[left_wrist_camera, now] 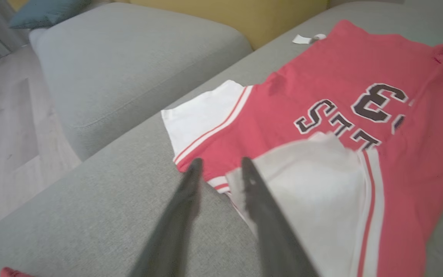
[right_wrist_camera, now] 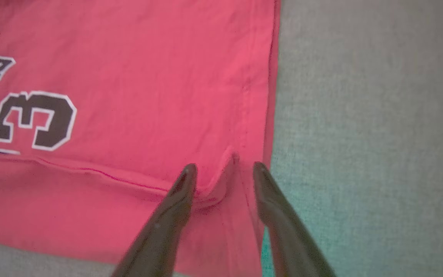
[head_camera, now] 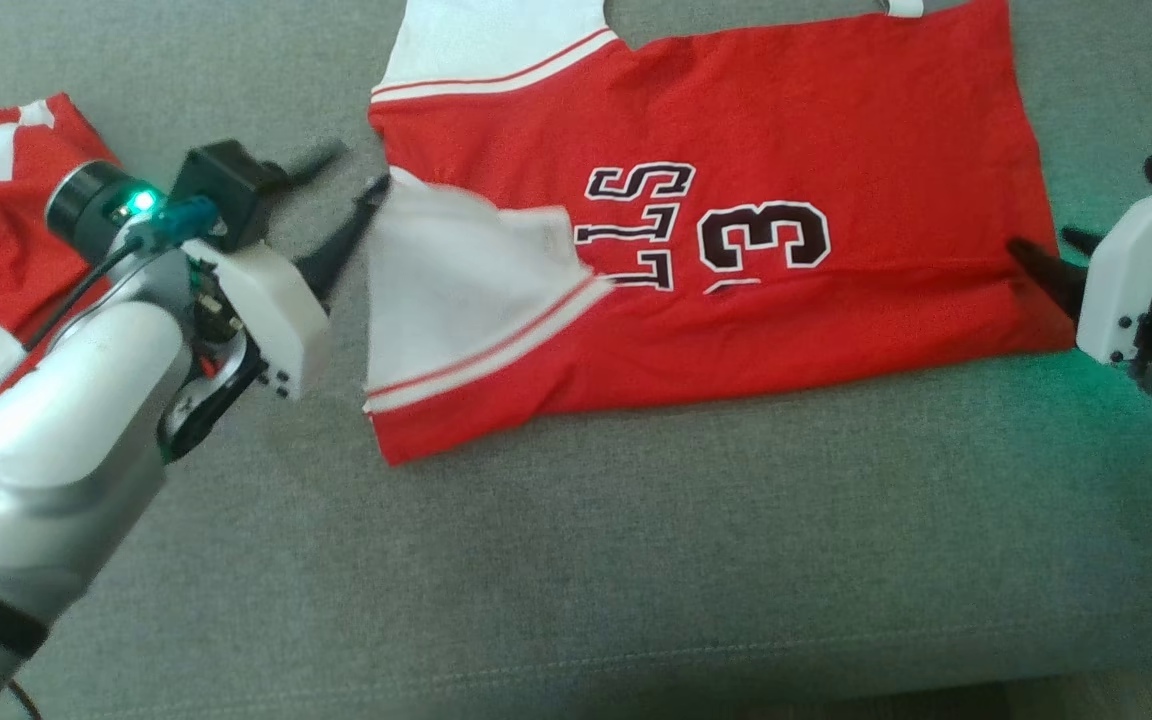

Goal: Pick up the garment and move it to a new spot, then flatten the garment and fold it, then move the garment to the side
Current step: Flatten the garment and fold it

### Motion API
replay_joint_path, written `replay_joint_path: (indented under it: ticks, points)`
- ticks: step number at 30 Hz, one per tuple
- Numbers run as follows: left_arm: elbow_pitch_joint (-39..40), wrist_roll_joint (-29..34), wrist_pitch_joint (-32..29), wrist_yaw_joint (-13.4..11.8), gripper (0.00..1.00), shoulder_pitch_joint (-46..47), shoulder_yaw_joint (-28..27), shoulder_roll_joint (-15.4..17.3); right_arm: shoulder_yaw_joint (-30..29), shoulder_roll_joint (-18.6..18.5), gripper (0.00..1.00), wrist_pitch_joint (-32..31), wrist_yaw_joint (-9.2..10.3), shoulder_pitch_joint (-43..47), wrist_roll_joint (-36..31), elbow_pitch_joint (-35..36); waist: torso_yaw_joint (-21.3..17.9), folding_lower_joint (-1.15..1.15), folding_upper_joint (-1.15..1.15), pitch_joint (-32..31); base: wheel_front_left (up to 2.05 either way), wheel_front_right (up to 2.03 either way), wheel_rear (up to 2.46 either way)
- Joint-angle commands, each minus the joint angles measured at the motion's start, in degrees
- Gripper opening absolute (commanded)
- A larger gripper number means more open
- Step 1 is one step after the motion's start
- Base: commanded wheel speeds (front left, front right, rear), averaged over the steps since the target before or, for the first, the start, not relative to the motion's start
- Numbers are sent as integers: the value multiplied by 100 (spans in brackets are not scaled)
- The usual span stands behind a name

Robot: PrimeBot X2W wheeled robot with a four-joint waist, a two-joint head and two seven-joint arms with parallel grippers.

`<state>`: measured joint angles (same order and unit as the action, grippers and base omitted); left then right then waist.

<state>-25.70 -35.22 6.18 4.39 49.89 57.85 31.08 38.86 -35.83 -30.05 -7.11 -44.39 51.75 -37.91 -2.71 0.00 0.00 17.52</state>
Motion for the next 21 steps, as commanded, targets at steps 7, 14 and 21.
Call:
replay_joint_path:
  ticks: [7, 14, 21]
  points:
    - [-200, -219, 749, -892, 100, 6, -903, -312, -405, 92, 100, 2237, -37, -11, -296, 239, 13, 0, 0, -327, 0, 0, 0]
    - [1297, -56, 879, -1915, 100, -1521, -2731, -1141, -1225, 476, 100, 4410, -37, 715, -1471, 266, -19, 0, 0, -833, 0, 0, 0]
    - [1991, 763, 881, -1874, 100, -3099, -3520, -2075, -2796, 1484, 100, 4502, -37, 2123, -3342, 1227, -59, 0, 0, -1149, 0, 0, 0]
